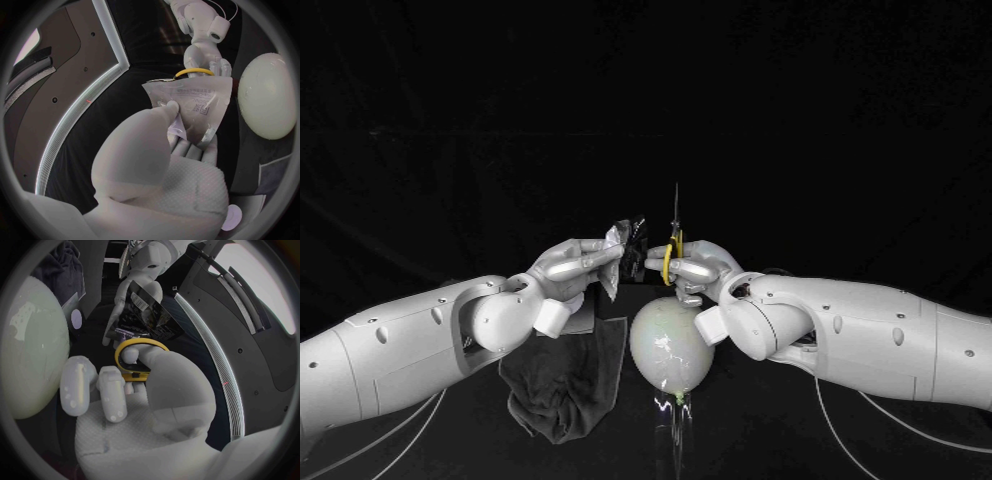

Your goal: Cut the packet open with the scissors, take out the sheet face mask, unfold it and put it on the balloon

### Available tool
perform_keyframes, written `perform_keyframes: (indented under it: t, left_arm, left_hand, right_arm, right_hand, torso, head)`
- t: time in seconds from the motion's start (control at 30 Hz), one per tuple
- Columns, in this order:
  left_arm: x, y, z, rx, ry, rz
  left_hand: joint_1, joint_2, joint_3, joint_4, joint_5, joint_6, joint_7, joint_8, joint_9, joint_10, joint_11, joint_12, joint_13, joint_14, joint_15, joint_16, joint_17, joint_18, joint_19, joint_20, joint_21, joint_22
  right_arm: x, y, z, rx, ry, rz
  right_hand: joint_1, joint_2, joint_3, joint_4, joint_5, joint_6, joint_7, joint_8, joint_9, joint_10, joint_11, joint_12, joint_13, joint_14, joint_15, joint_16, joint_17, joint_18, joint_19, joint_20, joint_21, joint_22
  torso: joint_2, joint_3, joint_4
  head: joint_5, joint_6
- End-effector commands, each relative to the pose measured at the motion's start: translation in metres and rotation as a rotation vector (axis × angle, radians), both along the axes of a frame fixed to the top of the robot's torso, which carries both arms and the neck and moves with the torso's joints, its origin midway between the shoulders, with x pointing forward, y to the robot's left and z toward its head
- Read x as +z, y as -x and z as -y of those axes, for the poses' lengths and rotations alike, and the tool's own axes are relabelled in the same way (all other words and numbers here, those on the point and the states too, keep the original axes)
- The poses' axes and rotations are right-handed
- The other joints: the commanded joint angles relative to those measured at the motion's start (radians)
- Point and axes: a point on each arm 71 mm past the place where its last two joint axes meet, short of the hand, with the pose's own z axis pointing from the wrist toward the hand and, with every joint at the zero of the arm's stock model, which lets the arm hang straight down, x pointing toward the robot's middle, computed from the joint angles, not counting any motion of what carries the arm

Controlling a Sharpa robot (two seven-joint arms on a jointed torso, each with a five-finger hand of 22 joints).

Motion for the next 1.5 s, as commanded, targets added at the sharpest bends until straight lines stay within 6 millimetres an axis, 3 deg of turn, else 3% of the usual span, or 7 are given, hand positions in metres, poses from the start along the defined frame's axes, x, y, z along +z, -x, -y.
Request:
perform_keyframes:
  t: [0.03, 0.63, 0.77, 0.93, 1.1, 1.43, 1.5]
  left_arm:
    - [0.0036, -0.0002, 0.0029, -0.010, 0.019, 0.016]
    - [0.0041, -0.0002, 0.0090, -0.026, 0.013, 0.015]
    - [0.0041, 0.0000, 0.0103, -0.030, 0.013, 0.014]
    - [0.0041, 0.0005, 0.0110, -0.034, 0.013, 0.013]
    - [0.0041, 0.0009, 0.0111, -0.037, 0.013, 0.012]
    - [0.0039, 0.0011, 0.0115, -0.035, 0.009, 0.009]
    - [0.0038, 0.0012, 0.0117, -0.032, 0.007, 0.007]
  left_hand:
    - [-0.006, 0.005, -0.001, -0.006, 0.007, 0.006, 0.017, 0.004, 0.001, -0.009, -0.001, -0.004, -0.001, -0.007, -0.002, -0.004, -0.001, -0.010, -0.007, 0.002, -0.006, -0.001]
    - [-0.011, 0.005, 0.002, -0.014, 0.007, 0.006, 0.021, 0.008, 0.003, -0.025, 0.003, -0.004, -0.002, -0.018, 0.003, -0.007, -0.004, -0.015, -0.010, 0.003, -0.007, -0.002]
    - [-0.011, 0.005, 0.002, -0.014, 0.007, 0.006, 0.021, 0.008, 0.003, -0.025, 0.003, -0.004, -0.002, -0.018, 0.003, -0.007, -0.004, -0.015, -0.010, 0.003, -0.007, -0.002]
    - [-0.011, 0.005, 0.002, -0.014, 0.007, 0.006, 0.021, 0.008, 0.003, -0.025, 0.003, -0.004, -0.002, -0.018, 0.003, -0.007, -0.004, -0.015, -0.010, 0.003, -0.007, -0.002]
    - [-0.012, 0.005, 0.003, -0.015, 0.007, 0.005, 0.022, 0.008, 0.003, -0.026, 0.004, -0.004, -0.002, -0.019, 0.004, -0.007, -0.004, -0.016, -0.010, 0.003, -0.008, -0.002]
    - [-0.014, 0.002, 0.003, -0.019, 0.007, 0.004, 0.025, 0.009, 0.004, -0.026, 0.007, -0.004, -0.002, -0.018, 0.007, -0.007, -0.004, -0.018, -0.010, 0.003, -0.008, -0.002]
    - [-0.020, -0.011, -0.003, -0.025, 0.007, -0.001, 0.029, 0.008, 0.003, -0.027, 0.011, -0.003, -0.002, -0.015, 0.011, -0.007, -0.003, -0.021, -0.009, 0.004, -0.007, -0.001]
  right_arm:
    - [0.0010, 0.0022, -0.0056, 0.040, -0.007, 0.005]
    - [0.0009, 0.0043, -0.0140, 0.061, -0.012, 0.003]
    - [0.0011, 0.0039, -0.0140, 0.054, -0.011, 0.007]
    - [0.0014, 0.0029, -0.0124, 0.037, -0.009, 0.014]
    - [0.0020, 0.0023, -0.0113, 0.025, -0.003, 0.027]
    - [0.0034, 0.0021, -0.0106, 0.016, 0.013, 0.055]
    - [0.0037, 0.0023, -0.0105, 0.015, 0.018, 0.061]
  right_hand:
    - [0.003, -0.013, -0.006, 0.000, -0.004, -0.101, 0.093, -0.003, -0.001, 0.394, 0.067, 0.479, 0.210, 0.100, 0.006, 0.004, 0.239, 0.006, 0.003, 0.006, -0.001, 0.091]
    - [0.004, -0.001, -0.026, 0.010, -0.004, -0.048, 0.084, 0.022, -0.004, 0.393, 0.060, 0.483, 0.211, 0.100, 0.006, 0.004, 0.239, 0.007, 0.002, 0.009, -0.002, 0.092]
    - [0.005, 0.013, -0.032, 0.018, -0.004, 0.002, 0.070, 0.049, 0.001, 0.393, 0.049, 0.486, 0.212, 0.100, -0.001, 0.004, 0.239, 0.007, 0.002, 0.005, -0.002, 0.092]
    - [0.005, 0.071, -0.029, 0.048, -0.004, 0.094, 0.029, 0.107, 0.019, 0.393, 0.015, 0.489, 0.213, 0.100, -0.025, 0.004, 0.238, 0.009, 0.001, -0.012, -0.004, 0.092]
    - [0.015, 0.108, -0.021, 0.063, -0.004, 0.150, -0.004, 0.150, 0.036, 0.393, -0.014, 0.489, 0.212, 0.100, -0.050, 0.003, 0.237, 0.010, -0.002, -0.033, -0.009, 0.089]
    - [0.014, 0.118, -0.020, 0.074, -0.004, 0.168, -0.018, 0.177, 0.051, 0.390, -0.028, 0.478, 0.203, 0.099, -0.064, 0.001, 0.232, 0.012, -0.009, -0.049, -0.019, 0.083]
    - [0.015, 0.118, -0.020, 0.074, -0.004, 0.169, -0.020, 0.182, 0.054, 0.390, -0.029, 0.477, 0.202, 0.099, -0.065, 0.001, 0.232, 0.012, -0.011, -0.051, -0.022, 0.081]
  torso:
    - [0.000, 0.0002, 0.0002]
    - [0.000, 0.0000, 0.0005]
    - [0.000, -0.0002, 0.0003]
    - [0.000, 0.0000, 0.0001]
    - [0.000, 0.0000, 0.0000]
    - [0.000, 0.0000, 0.0000]
    - [0.000, 0.0000, 0.0002]
  head:
    - [0.000, -0.001]
    - [0.001, -0.005]
    - [0.001, -0.005]
    - [0.001, -0.005]
    - [0.000, -0.005]
    - [-0.001, -0.006]
    - [-0.001, -0.006]
